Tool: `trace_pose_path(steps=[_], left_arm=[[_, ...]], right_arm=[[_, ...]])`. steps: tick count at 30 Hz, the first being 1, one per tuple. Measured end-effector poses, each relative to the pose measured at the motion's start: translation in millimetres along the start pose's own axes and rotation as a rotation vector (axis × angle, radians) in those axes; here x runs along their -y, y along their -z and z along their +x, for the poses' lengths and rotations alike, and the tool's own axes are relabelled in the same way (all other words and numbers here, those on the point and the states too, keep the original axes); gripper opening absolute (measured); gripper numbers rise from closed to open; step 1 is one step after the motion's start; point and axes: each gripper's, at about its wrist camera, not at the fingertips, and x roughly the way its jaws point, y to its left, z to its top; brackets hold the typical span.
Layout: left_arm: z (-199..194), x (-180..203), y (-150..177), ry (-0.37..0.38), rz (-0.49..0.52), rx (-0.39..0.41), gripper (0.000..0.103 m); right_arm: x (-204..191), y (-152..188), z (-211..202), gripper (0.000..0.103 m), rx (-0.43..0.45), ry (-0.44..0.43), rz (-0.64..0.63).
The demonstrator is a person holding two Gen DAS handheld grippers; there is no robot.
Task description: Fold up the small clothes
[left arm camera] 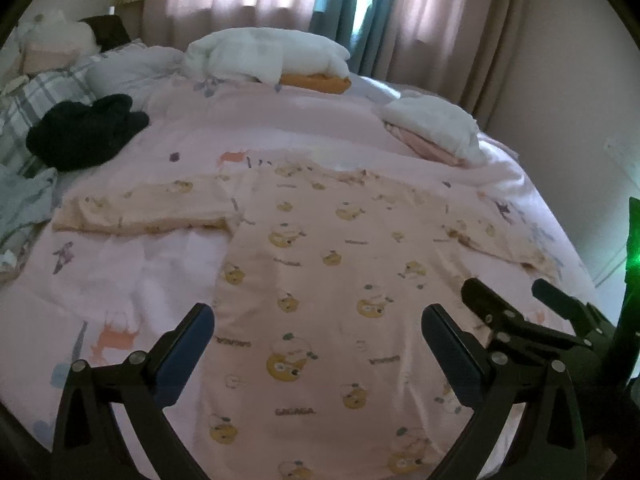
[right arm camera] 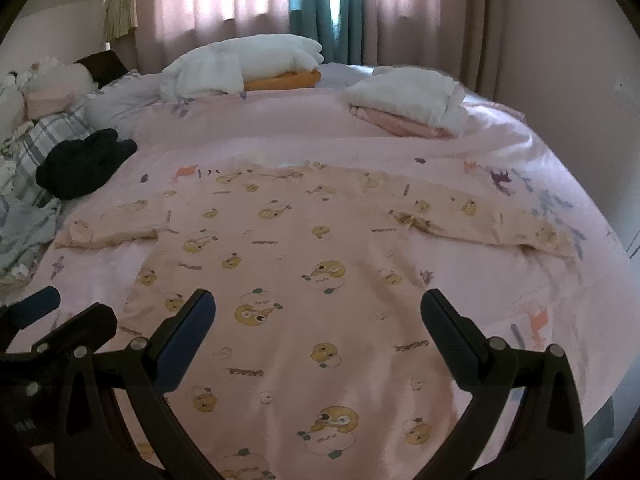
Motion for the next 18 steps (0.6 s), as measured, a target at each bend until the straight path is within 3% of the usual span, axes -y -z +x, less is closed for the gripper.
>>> trace_pose_path(steps=[8, 14, 18], left_arm=[[-3, -1, -1, 0.009, 0.014, 0.007, 0.103], [-3, -4, -2, -0.016, 0.0, 0.012, 0.103], [1, -11, -4, 0.021, -0.036, -0.006, 0.103]], right_arm=[[2, 3, -1, 0.103, -0.004, 0.053, 0.002], [4, 2, -3, 0.103, -0.001, 0.031, 0.024], [2, 3, 0, 0.103, -0.013, 0.034, 0.022]])
